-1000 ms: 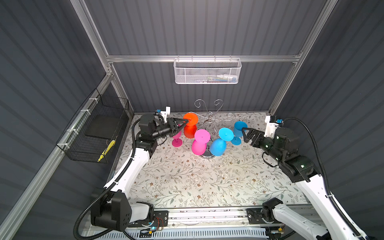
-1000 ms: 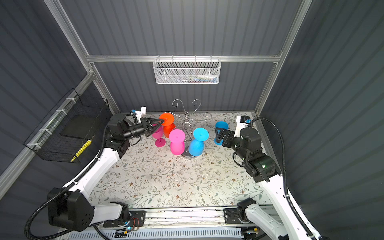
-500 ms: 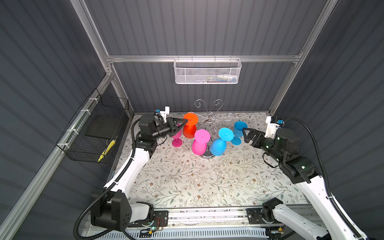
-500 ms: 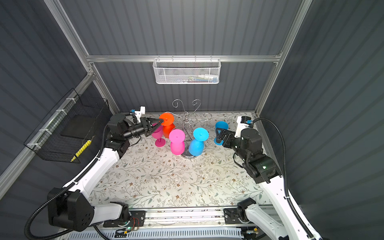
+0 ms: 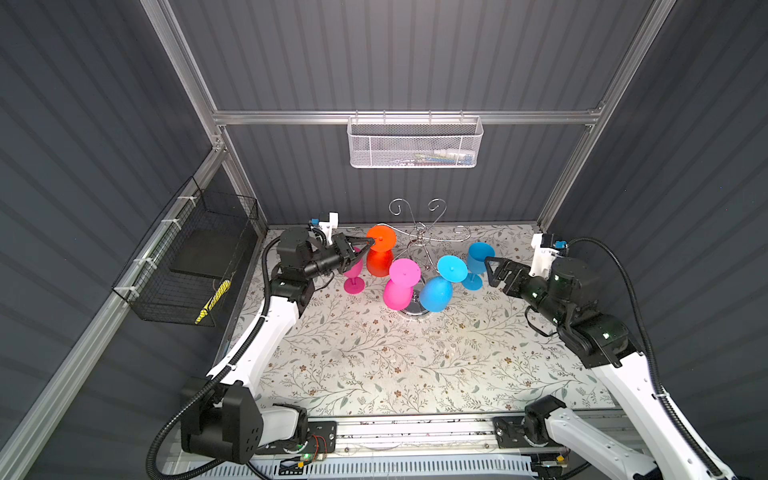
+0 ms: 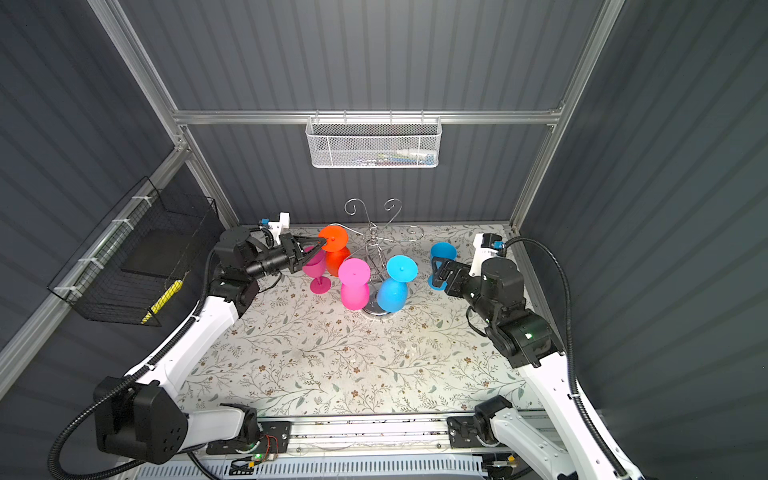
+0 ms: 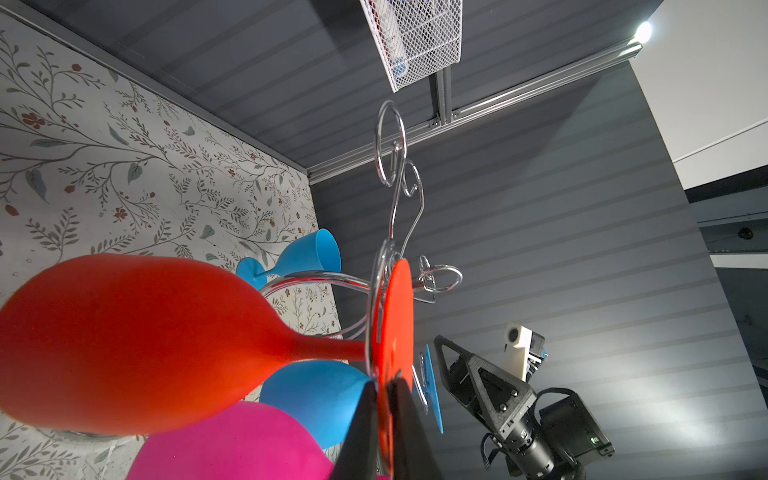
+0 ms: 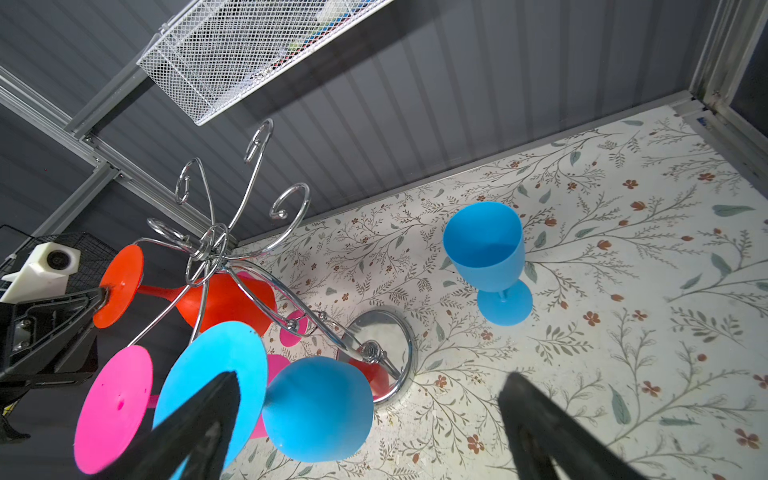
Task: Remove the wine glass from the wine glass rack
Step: 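Close the left gripper on the orange glass foot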
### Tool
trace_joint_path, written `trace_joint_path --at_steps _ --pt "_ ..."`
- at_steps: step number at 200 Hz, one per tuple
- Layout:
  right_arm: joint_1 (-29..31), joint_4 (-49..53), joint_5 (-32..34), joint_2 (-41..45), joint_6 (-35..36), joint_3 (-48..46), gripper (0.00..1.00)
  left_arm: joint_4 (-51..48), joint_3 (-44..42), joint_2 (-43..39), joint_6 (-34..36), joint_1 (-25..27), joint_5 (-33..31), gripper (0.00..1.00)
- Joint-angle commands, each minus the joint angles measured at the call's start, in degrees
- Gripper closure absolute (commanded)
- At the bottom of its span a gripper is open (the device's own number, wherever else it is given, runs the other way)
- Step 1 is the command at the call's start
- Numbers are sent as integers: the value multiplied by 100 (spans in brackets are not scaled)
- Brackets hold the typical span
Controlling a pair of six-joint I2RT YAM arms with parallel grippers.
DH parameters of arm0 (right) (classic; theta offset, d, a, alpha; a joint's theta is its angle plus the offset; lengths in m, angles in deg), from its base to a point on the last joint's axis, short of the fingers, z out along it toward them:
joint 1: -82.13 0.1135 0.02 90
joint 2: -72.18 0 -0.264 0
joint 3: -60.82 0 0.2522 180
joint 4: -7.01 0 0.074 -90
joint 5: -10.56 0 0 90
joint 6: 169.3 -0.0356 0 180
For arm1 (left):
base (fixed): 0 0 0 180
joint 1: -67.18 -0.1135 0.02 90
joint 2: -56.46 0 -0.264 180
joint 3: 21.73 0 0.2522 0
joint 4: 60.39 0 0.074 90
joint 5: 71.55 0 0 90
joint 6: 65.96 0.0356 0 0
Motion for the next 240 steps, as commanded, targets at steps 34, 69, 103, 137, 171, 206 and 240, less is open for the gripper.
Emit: trace_joint_path --at_steps 34,69,103,137,171,206,240 --pt "-29 -27 47 52 -42 -43 1 -123 140 -207 16 -3 -6 91" --pt "-31 -51 25 8 -37 -30 1 -157 179 -190 -2 -3 -23 97" --pt "-34 -67 -33 -35 -60 -8 1 50 202 -181 -237 -3 -41 100" --pt "-34 -56 10 -31 -51 14 1 840 243 -164 -856 -3 34 100" --pt "-34 -17 53 19 -40 8 1 683 525 -164 -800 -2 53 100" --pt "-34 32 98 118 -63 -20 1 532 653 -155 -638 -3 -40 100" --pt "-34 67 139 175 -107 -47 1 173 741 -133 -337 -3 -141 100"
